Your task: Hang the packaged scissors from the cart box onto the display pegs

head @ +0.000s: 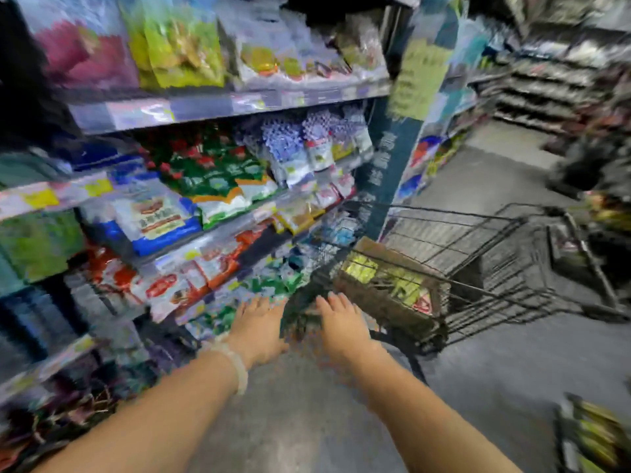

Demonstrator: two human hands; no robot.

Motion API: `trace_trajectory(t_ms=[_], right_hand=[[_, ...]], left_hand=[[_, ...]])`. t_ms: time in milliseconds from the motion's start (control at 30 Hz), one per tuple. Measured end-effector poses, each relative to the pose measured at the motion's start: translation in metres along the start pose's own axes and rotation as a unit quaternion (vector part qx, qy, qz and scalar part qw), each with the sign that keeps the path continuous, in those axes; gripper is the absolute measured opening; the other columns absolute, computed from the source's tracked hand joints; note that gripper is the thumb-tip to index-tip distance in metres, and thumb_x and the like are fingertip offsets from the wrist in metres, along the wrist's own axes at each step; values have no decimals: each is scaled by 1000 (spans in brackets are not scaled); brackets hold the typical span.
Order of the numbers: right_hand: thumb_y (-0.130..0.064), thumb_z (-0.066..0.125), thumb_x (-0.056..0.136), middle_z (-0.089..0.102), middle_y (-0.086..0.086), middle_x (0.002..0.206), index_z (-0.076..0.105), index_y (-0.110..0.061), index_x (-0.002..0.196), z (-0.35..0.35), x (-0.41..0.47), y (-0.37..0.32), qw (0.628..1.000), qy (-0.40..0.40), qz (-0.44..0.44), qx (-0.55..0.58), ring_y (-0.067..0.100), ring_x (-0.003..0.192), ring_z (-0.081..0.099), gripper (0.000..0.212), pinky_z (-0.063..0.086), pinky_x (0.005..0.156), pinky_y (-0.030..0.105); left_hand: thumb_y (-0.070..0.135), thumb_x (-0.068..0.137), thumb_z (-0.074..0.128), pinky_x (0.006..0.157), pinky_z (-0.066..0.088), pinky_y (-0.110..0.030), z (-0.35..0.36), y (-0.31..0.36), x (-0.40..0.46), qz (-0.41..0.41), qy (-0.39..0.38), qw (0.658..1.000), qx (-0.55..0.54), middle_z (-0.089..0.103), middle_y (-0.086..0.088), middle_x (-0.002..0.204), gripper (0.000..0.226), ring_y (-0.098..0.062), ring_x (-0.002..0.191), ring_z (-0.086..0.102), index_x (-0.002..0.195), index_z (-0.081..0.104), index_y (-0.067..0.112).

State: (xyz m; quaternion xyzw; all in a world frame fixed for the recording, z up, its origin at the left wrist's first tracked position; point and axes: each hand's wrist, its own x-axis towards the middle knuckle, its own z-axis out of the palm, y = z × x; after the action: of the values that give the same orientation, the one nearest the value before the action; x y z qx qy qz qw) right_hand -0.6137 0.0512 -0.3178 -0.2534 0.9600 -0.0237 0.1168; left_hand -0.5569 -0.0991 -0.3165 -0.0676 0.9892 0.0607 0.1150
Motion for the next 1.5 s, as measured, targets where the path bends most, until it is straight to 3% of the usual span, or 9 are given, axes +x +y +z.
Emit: trace_trajectory(t_ms=[200,367,533,633,733,867,1000,1300,1500], right_hand=[[-30,50,94,17,10,156,23,-13,145,7,8,107,996,-5,87,18,30,145,11,61,15,116,45],[-26,53,90,22,10,153,27,-13,142,-1,58,179,992,11,125,28,30,144,14,59,16,117,45],[-28,52,91,31,10,148,33,-12,139,-39,145,255,986,32,161,30,29,139,24,55,21,114,43],[-28,51,92,28,11,151,30,-11,141,-56,195,298,981,15,190,42,30,141,21,56,22,115,43],[-33,50,92,39,13,143,36,-10,137,-55,233,335,971,10,225,76,31,134,34,52,31,110,41],[-38,52,91,41,15,142,34,-11,138,-31,265,370,950,-68,276,128,34,130,38,57,34,108,44],[-32,50,93,47,15,135,36,-12,136,0,305,403,926,-122,304,188,33,124,44,50,42,98,42],[-27,53,92,57,14,125,47,-6,124,78,431,435,899,-204,280,269,31,114,55,39,47,90,34],[-29,59,88,59,14,120,43,-7,122,130,487,441,837,-208,374,340,33,112,57,44,47,83,34]], left_hand=[[50,85,57,119,9,-45,1,92,78,81,-47,995,25,3,-9,159,86,-27,147,2,150,11,18],[43,90,54,119,5,-45,-7,143,166,121,-54,991,34,2,-9,159,76,-28,147,-1,149,14,18],[45,90,53,120,6,-47,-34,179,286,154,-38,987,40,5,-9,159,75,-28,147,1,149,15,19],[47,89,52,119,11,-46,-47,196,353,159,-48,985,37,10,-10,158,73,-29,146,6,148,20,17],[48,89,52,117,20,-44,-47,209,408,158,-79,984,26,18,-11,156,70,-31,144,14,145,25,16],[45,89,54,110,32,-43,-27,221,459,151,-150,977,26,27,-12,151,69,-33,138,29,144,27,14],[41,92,51,111,32,-40,1,229,507,125,-214,969,11,25,-16,152,71,-34,138,30,148,19,11],[35,91,57,106,37,-34,77,227,600,-2,-307,948,-86,40,-13,144,64,-29,131,42,145,30,14],[31,93,54,98,39,-27,121,227,641,-41,-339,933,-111,46,-10,141,54,-25,128,47,140,36,12]])
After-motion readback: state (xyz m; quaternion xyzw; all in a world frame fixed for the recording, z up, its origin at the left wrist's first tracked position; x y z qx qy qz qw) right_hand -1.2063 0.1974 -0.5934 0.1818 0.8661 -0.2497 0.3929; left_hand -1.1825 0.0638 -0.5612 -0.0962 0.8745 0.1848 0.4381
